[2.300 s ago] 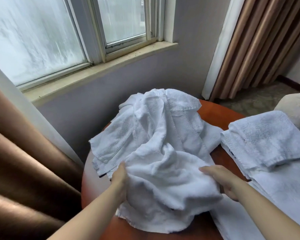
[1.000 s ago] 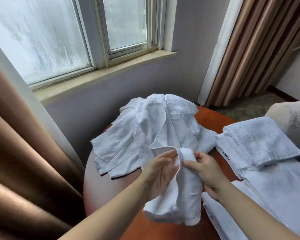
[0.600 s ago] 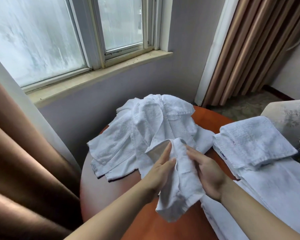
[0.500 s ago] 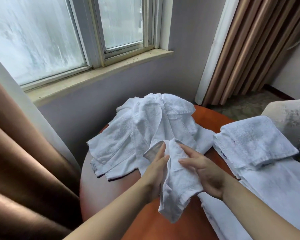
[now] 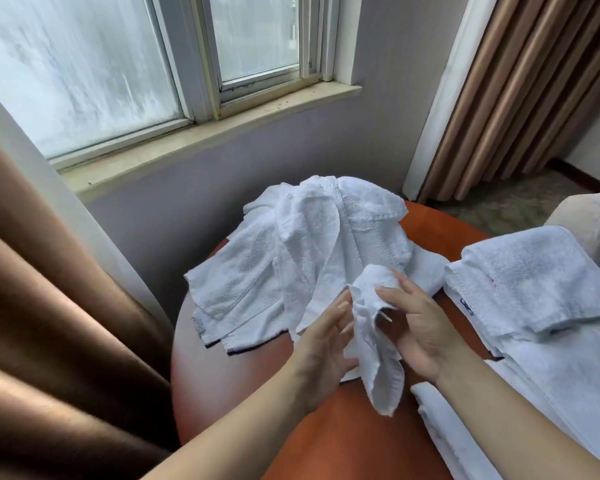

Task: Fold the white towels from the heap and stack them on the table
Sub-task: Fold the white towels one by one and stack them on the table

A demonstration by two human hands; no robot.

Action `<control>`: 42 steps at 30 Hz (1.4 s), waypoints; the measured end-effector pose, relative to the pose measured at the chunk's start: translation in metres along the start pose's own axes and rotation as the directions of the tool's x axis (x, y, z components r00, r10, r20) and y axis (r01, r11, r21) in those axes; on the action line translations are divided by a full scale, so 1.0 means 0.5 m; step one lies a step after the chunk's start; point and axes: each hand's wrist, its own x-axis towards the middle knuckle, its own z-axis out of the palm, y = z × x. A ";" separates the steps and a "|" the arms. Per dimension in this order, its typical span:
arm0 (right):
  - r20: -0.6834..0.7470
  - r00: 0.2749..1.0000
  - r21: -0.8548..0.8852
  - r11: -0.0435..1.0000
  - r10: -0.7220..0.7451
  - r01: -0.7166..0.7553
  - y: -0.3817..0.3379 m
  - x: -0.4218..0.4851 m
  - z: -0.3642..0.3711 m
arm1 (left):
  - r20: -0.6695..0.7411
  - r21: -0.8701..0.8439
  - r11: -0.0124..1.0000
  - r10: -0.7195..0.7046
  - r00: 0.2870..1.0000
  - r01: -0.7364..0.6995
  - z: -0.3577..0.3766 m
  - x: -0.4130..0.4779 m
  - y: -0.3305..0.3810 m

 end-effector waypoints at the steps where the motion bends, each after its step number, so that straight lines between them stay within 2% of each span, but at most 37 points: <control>1: 0.021 1.000 -0.011 1.000 -0.017 0.018 0.004 -0.003 0.007 | 0.027 0.002 1.000 0.025 0.999 -0.025 0.001 -0.003 -0.002; 3: 0.025 0.999 -0.003 1.000 -0.028 0.028 0.009 -0.004 0.018 | 0.038 0.099 0.990 0.095 0.995 -0.099 0.001 -0.007 -0.007; 6: -0.035 0.999 0.021 0.999 -0.026 0.027 0.013 -0.007 0.028 | 0.040 0.367 0.914 0.169 0.985 -0.172 0.005 -0.006 -0.018; 8: -0.026 1.000 0.014 1.000 -0.010 0.010 0.012 -0.013 0.032 | 0.039 0.443 0.869 0.228 0.973 -0.221 0.009 -0.006 -0.021; 12: -0.013 1.000 0.026 1.000 -0.017 0.017 0.007 -0.019 0.024 | -0.086 0.372 0.908 0.240 0.967 -0.192 0.009 0.005 -0.021; 15: 0.001 0.998 -0.008 0.998 -0.060 0.060 0.005 -0.018 0.017 | -0.017 0.390 0.904 0.196 0.980 -0.174 0.009 0.003 -0.021; 18: 0.012 0.997 -0.054 0.995 -0.080 0.080 0.009 -0.019 0.018 | 0.019 0.376 0.901 0.226 0.974 -0.217 0.015 -0.001 -0.025; 22: -0.057 0.994 -0.073 0.994 -0.090 0.086 0.018 -0.018 0.017 | -0.144 0.411 0.895 0.252 0.957 -0.174 0.025 0.003 -0.031; 25: -0.151 0.974 -0.165 0.976 -0.168 0.142 0.028 -0.010 0.005 | -0.307 0.257 0.963 0.166 0.937 -0.086 0.022 0.010 -0.024; 27: -0.183 0.944 -0.340 0.918 -0.275 0.201 0.031 -0.005 -0.009 | -0.390 0.171 0.984 0.109 0.914 -0.045 0.013 0.016 -0.022; 30: -0.125 0.882 -0.588 0.750 -0.453 0.302 0.035 -0.005 -0.012 | -0.461 0.065 0.997 0.065 0.885 -0.040 0.011 0.017 -0.014; 32: -0.002 0.846 -0.683 0.618 -0.534 0.389 0.043 -0.013 0.003 | -0.445 0.060 0.997 0.070 0.893 -0.048 0.019 0.018 -0.013; 35: 0.249 0.760 -0.781 0.340 -0.600 0.524 0.081 -0.015 0.019 | -0.344 0.093 0.992 0.117 0.932 -0.091 0.043 0.011 -0.015; 36: 0.294 0.738 -0.791 0.280 -0.608 0.545 0.091 -0.015 0.020 | -0.293 0.098 0.990 0.129 0.947 -0.105 0.048 0.007 -0.014; 42: 0.388 0.766 -0.792 0.239 -0.512 0.561 0.088 -0.013 -0.003 | -0.042 0.283 0.953 0.124 0.991 -0.107 0.019 -0.007 0.005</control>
